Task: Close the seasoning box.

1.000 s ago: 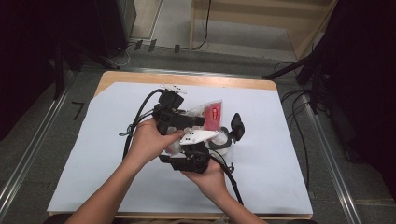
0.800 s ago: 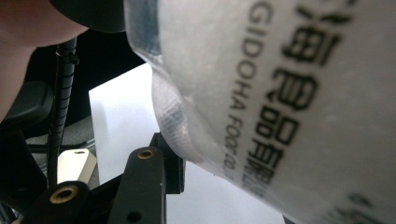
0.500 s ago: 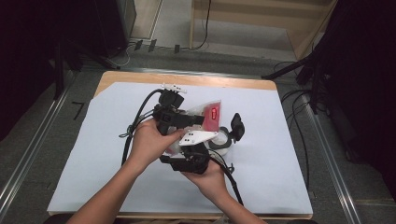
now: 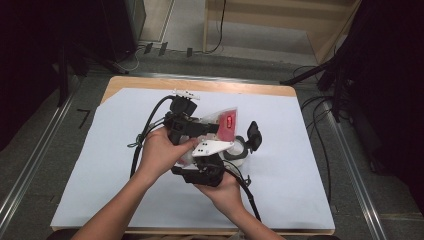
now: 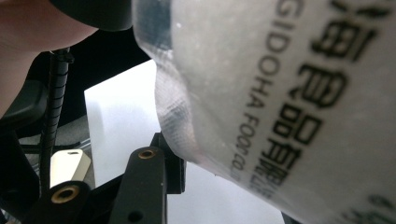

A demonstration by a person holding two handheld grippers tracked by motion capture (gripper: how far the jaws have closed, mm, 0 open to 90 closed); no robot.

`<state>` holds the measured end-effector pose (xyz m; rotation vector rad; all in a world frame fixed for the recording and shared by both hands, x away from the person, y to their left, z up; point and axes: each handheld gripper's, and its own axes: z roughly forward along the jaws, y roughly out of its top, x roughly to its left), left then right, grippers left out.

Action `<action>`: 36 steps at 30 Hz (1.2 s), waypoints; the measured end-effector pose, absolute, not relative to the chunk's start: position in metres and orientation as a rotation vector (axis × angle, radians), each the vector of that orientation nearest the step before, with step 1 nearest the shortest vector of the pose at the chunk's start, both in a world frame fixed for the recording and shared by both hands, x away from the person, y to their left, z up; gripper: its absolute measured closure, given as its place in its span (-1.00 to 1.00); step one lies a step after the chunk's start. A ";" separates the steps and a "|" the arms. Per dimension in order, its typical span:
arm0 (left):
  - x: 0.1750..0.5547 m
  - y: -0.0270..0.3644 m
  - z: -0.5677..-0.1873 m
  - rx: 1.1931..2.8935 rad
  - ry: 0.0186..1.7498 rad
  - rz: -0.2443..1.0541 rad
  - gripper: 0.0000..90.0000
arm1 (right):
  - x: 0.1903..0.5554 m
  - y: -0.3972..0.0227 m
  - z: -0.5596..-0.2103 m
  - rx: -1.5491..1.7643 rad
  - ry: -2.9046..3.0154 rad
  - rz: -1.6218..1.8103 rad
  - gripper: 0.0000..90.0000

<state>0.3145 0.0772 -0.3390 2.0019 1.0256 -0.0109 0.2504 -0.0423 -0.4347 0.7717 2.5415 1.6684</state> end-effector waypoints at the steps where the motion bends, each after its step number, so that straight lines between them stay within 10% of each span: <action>1: 0.315 0.078 -0.338 1.996 1.029 -0.013 0.46 | 0.251 -0.043 -0.435 0.770 2.541 1.668 0.41; 36: 0.315 0.074 -0.340 1.956 1.018 0.013 0.47 | 0.253 -0.047 -0.434 0.775 2.537 1.648 0.41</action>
